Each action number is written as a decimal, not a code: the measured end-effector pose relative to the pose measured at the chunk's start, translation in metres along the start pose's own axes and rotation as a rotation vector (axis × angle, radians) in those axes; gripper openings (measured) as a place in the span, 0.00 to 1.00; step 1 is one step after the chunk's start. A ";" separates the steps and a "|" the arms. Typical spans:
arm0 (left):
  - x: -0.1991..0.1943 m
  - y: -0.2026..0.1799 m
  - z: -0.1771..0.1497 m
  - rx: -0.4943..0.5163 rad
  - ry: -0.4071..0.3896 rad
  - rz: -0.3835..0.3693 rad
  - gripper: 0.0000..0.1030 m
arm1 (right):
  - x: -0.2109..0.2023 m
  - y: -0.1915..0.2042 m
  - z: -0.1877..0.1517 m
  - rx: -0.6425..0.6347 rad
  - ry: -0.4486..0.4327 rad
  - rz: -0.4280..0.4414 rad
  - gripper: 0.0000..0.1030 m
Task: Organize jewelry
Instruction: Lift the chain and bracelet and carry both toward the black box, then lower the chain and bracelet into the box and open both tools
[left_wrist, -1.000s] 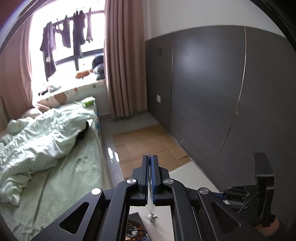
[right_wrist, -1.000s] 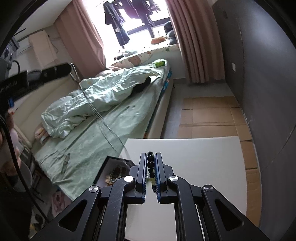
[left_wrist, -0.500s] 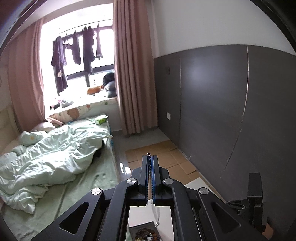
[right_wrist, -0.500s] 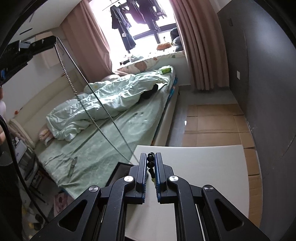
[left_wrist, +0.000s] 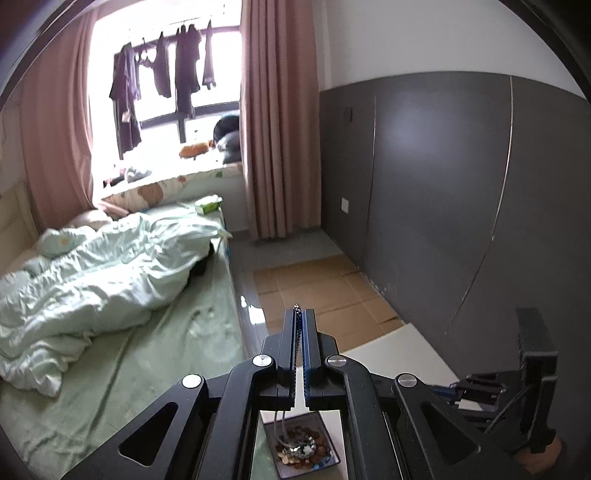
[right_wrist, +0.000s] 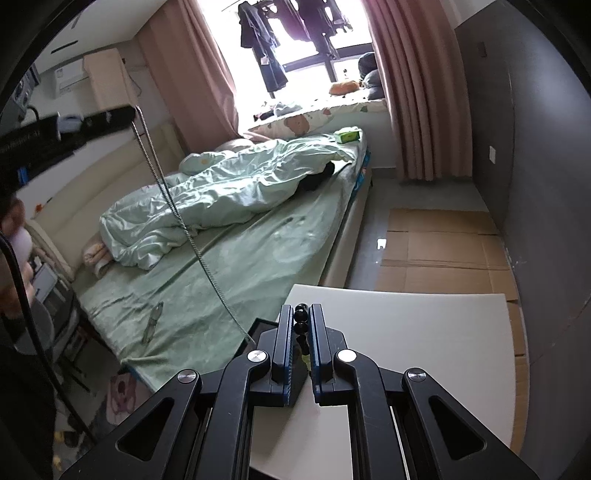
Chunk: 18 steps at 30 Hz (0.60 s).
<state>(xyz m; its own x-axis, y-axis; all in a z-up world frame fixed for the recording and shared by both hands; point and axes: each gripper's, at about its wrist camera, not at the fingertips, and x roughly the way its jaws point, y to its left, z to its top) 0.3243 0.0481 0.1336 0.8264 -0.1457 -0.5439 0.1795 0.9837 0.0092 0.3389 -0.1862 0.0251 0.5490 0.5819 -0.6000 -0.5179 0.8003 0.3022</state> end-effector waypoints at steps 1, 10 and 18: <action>0.005 0.003 -0.006 -0.010 0.010 -0.004 0.02 | 0.002 0.002 0.000 -0.002 0.003 0.001 0.09; 0.052 0.028 -0.077 -0.149 0.131 -0.059 0.02 | 0.031 0.015 0.002 -0.012 0.037 0.016 0.09; 0.089 0.039 -0.134 -0.269 0.219 -0.105 0.02 | 0.067 0.018 -0.001 -0.001 0.089 0.039 0.09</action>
<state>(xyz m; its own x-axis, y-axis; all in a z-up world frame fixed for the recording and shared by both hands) 0.3334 0.0874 -0.0273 0.6717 -0.2505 -0.6972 0.0867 0.9612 -0.2618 0.3658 -0.1330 -0.0099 0.4677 0.5978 -0.6511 -0.5384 0.7769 0.3264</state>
